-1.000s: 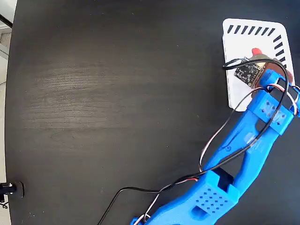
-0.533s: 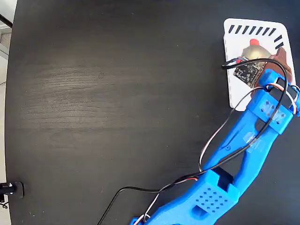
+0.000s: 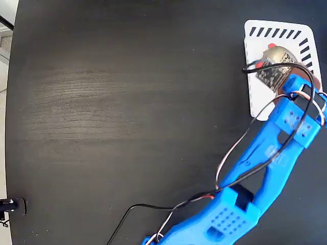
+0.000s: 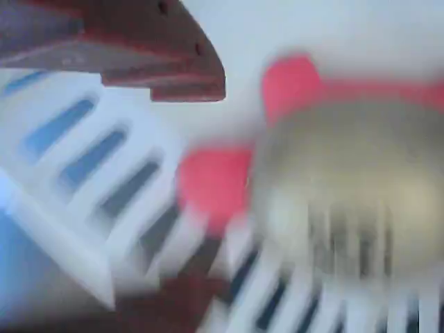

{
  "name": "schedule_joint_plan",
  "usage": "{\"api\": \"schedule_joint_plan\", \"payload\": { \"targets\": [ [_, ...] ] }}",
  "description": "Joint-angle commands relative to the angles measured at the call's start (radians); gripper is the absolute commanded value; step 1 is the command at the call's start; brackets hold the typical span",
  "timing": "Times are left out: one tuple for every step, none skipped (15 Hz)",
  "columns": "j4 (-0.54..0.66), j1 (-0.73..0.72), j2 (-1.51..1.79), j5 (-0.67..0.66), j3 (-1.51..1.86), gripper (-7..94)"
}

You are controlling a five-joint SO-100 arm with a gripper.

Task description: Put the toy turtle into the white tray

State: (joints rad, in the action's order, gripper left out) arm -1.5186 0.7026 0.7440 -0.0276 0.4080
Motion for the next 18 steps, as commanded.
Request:
{"api": "schedule_joint_plan", "payload": {
  "targets": [
    [-0.028, -0.046, 0.235, 0.069, -0.066, 0],
    [-0.018, -0.074, 0.298, 0.098, -0.018, 0],
    [0.006, -0.109, 0.380, 0.120, 0.071, 0],
    [0.049, -0.147, 0.472, 0.138, 0.187, 0],
    [0.120, -0.196, 0.580, 0.144, 0.337, 0],
    [0.189, -0.252, 0.673, 0.137, 0.479, 0],
    [0.233, -0.308, 0.735, 0.137, 0.577, 0],
    [0.250, -0.370, 0.787, 0.144, 0.649, 0],
    [0.265, -0.430, 0.834, 0.155, 0.719, 0],
    [0.285, -0.482, 0.881, 0.170, 0.792, 0],
    [0.319, -0.531, 0.936, 0.176, 0.879, 0],
    [0.347, -0.575, 0.986, 0.184, 0.966, 0],
    [0.360, -0.618, 1.032, 0.183, 1.048, 0],
    [0.379, -0.655, 1.081, 0.172, 1.135, 0],
    [0.420, -0.684, 1.132, 0.155, 1.247, 0],
    [0.486, -0.706, 1.189, 0.135, 1.382, 0],
    [0.546, -0.723, 1.253, 0.118, 1.520, 0],
    [0.592, -0.733, 1.322, 0.110, 1.646, 0]
  ]
}}
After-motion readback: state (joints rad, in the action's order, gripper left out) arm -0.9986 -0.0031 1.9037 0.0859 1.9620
